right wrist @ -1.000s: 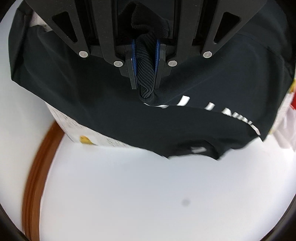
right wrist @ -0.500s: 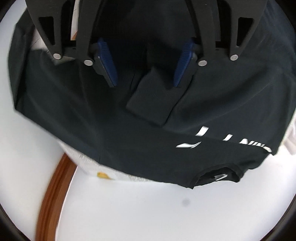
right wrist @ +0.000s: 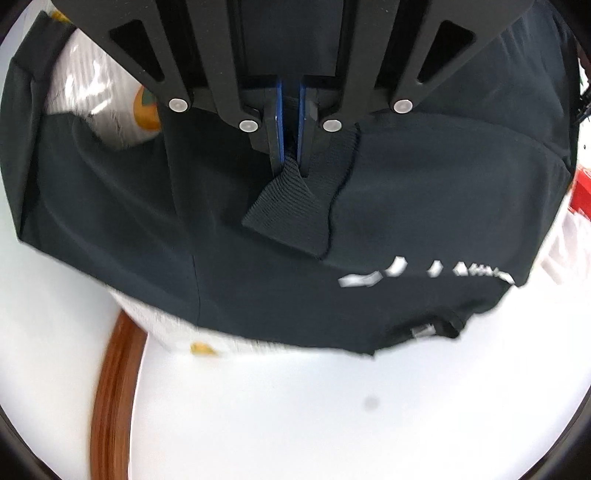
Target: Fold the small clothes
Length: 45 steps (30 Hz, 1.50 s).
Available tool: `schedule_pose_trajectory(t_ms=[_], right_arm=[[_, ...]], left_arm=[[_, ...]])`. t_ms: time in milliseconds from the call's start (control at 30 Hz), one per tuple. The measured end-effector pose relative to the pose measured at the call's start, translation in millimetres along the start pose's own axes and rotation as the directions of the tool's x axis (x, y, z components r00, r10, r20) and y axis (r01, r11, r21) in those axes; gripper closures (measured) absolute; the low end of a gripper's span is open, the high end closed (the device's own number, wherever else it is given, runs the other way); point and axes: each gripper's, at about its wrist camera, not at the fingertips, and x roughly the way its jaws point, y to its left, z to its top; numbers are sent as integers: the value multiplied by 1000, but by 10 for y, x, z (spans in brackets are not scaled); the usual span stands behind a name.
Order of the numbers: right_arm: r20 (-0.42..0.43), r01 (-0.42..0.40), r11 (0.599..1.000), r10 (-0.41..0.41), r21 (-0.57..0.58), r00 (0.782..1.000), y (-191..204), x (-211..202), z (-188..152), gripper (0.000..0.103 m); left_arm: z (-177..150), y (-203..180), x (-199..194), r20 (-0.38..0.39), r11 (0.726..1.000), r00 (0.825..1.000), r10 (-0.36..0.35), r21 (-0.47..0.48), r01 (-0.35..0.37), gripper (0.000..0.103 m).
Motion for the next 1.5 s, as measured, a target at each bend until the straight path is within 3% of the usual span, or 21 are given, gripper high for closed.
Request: schedule_pose_trajectory(t_ms=[67, 167, 233, 300, 667, 800, 833, 900, 967, 1000, 1067, 1500], right_arm=[[-47, 82, 996, -83, -18, 995, 7, 47, -60, 89], [-29, 81, 997, -81, -3, 996, -28, -128, -160, 77], [-5, 80, 997, -80, -14, 997, -45, -302, -269, 61], [17, 100, 994, -99, -36, 995, -53, -462, -408, 54], [1, 106, 993, -106, -42, 994, -364, -925, -1383, 53], [7, 101, 993, -100, -57, 995, -343, -1036, -1675, 41], [9, 97, 994, -97, -54, 995, -351, -1053, -1737, 41], [4, 80, 995, -80, -53, 997, -343, -1060, -1855, 42], [8, 76, 996, -76, -53, 997, -325, -1051, -1954, 63], [19, 65, 996, -64, -60, 998, -304, -1056, -1983, 89], [47, 63, 996, -61, -60, 997, -273, -1077, -2024, 90], [33, 76, 994, -74, -80, 997, -227, -1218, -2184, 90]], left_arm=[[-26, 6, -32, -7, 1000, 1000, -6, -7, 6, 63], [-107, -9, -104, -15, 1000, 1000, -25, 3, 25, 56], [-187, -29, -165, -15, 999, 1000, -24, 20, 25, 56], [-280, -35, -229, -14, 999, 999, -30, 28, 31, 56], [-793, 18, -571, -21, 995, 995, -99, 10, 99, 57], [-921, 3, -681, -8, 995, 995, -98, 16, 99, 74], [-941, 0, -692, -7, 995, 995, -102, 14, 102, 77], [-979, -1, -706, -7, 993, 993, -117, 9, 117, 95], [-1021, 8, -738, 1, 992, 992, -125, -4, 125, 97], [-1041, 10, -755, 1, 993, 993, -119, -4, 119, 97], [-1080, 10, -791, 2, 993, 993, -115, 3, 115, 98], [-1452, 111, -1046, -15, 997, 997, -76, 12, 76, 98]])
